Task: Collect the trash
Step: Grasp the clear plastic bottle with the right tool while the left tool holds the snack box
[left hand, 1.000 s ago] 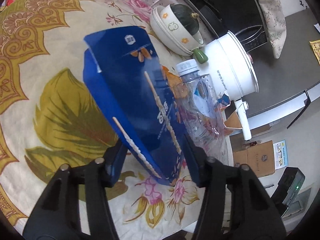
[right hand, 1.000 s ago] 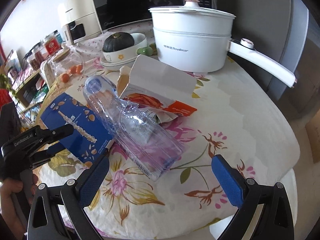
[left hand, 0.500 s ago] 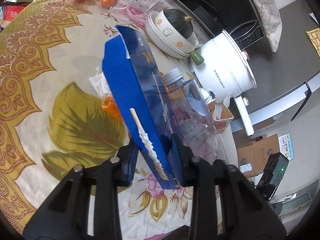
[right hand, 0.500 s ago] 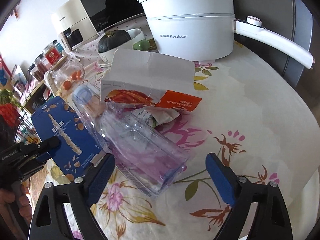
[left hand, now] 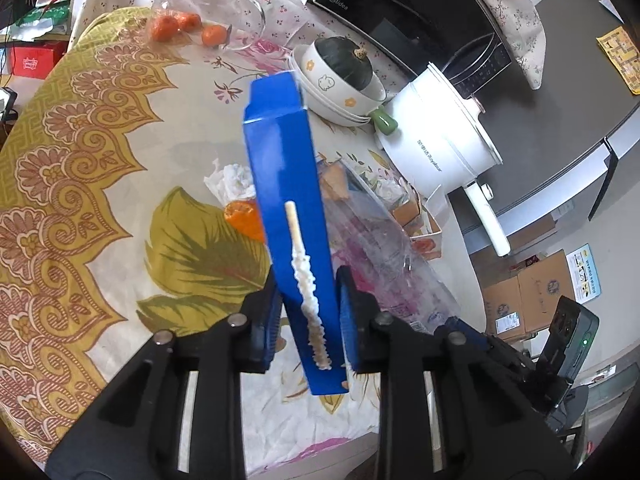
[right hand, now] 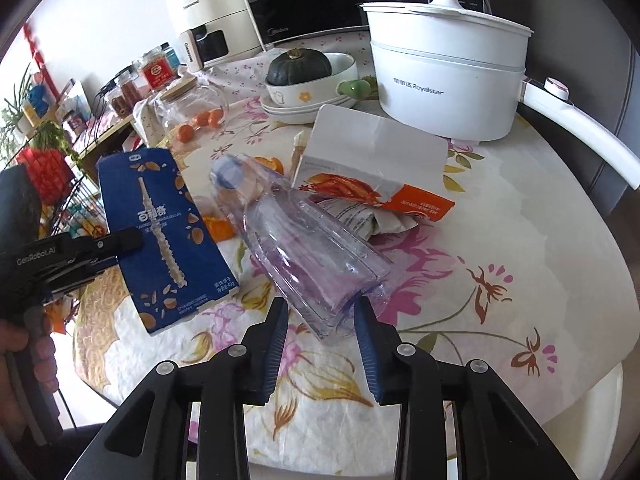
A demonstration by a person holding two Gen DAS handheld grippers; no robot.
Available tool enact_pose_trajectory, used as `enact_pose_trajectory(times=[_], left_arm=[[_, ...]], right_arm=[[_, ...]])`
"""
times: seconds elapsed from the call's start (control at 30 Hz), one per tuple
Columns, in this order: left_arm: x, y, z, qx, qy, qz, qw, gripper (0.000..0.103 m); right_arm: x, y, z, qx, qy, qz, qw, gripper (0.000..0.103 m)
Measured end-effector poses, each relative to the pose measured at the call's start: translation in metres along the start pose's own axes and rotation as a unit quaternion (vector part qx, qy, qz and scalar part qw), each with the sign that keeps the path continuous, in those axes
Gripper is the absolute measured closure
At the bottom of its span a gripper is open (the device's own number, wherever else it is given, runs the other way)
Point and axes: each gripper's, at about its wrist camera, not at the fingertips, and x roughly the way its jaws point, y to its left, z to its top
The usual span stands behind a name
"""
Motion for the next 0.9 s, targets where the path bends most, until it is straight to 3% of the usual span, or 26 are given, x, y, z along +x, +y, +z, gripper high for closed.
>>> enact_pose_trajectory(times=[0.07, 0.13, 0.3, 0.43, 0.6, 0.9], left_arm=[[-0.008, 0.0, 0.001, 0.006, -0.005, 0.0, 1.0, 0.078], [-0.015, 0.0, 0.002, 0.017, -0.009, 0.003, 0.9998, 0.078], [-0.032, -0.005, 0.005, 0.06, -0.028, 0.022, 0.9976, 0.078], [-0.041, -0.008, 0.005, 0.081, -0.037, 0.03, 0.9956, 0.078], [-0.045, -0.002, 0.007, 0.085, -0.041, 0.045, 0.9945, 0.078], [-0.04, 0.007, 0.009, 0.076, -0.027, 0.052, 0.9954, 0.078]], right_arm=[[-0.01, 0.008, -0.001, -0.014, -0.008, -0.005, 1.0, 0.037], [-0.021, 0.016, -0.001, -0.035, -0.022, -0.012, 0.999, 0.028], [-0.021, 0.038, 0.013, -0.09, -0.027, -0.045, 0.995, 0.025], [0.013, 0.051, 0.029, -0.128, 0.009, -0.069, 0.989, 0.025], [0.06, 0.053, 0.038, -0.143, 0.059, -0.093, 0.984, 0.025], [0.093, 0.05, 0.039, -0.158, 0.083, -0.154, 0.972, 0.025]])
